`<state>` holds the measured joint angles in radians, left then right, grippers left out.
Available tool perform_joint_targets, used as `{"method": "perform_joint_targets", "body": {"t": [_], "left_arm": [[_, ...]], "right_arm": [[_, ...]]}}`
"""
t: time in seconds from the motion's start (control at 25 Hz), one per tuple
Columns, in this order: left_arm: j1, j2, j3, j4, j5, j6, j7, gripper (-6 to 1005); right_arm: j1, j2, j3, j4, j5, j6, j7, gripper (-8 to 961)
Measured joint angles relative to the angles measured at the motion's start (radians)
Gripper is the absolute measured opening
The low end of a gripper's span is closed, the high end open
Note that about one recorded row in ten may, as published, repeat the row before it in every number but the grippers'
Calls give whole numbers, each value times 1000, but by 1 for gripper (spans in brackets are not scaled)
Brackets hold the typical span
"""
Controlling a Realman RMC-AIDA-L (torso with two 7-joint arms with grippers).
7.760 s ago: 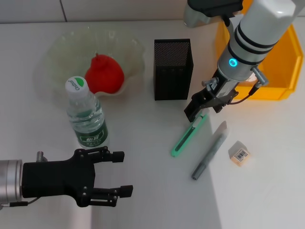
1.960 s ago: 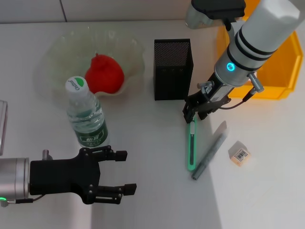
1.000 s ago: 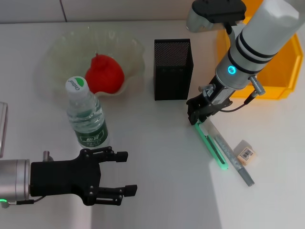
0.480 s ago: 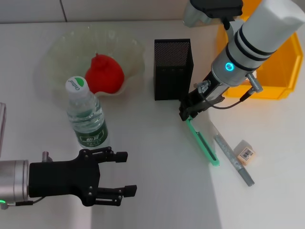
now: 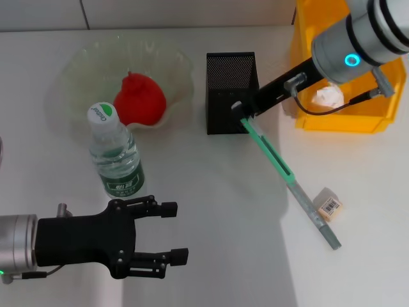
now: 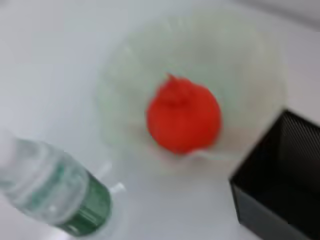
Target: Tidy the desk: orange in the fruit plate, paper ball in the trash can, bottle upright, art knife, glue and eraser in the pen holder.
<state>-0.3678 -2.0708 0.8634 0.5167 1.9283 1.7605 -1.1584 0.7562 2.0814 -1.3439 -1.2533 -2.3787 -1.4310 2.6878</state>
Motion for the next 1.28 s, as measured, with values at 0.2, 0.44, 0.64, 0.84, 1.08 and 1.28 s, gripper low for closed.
{"method": "perform_joint_targets", "body": {"t": [0.2, 0.44, 0.64, 0.84, 1.08, 1.28], "left_arm": [[-8, 0, 2, -3, -2, 4, -33, 859], [-9, -2, 2, -10, -20, 0, -41, 859], [-12, -2, 5, -23, -48, 3, -50, 859], [-14, -2, 7, -29, -57, 4, -73, 859], [-28, -2, 5, -34, -57, -2, -99, 859], [-33, -3, 5, -35, -57, -5, -99, 859]], "right_arm": [[-85, 0, 115, -167, 125, 2, -145, 190], [-184, 0, 163, -203, 306, 133, -319, 198], [-251, 3, 155, -126, 478, 299, -528, 204], [-209, 0, 161, 137, 735, 381, -826, 210], [-121, 0, 162, 368, 824, 417, -963, 218], [-113, 0, 163, 393, 828, 440, -964, 224]]}}
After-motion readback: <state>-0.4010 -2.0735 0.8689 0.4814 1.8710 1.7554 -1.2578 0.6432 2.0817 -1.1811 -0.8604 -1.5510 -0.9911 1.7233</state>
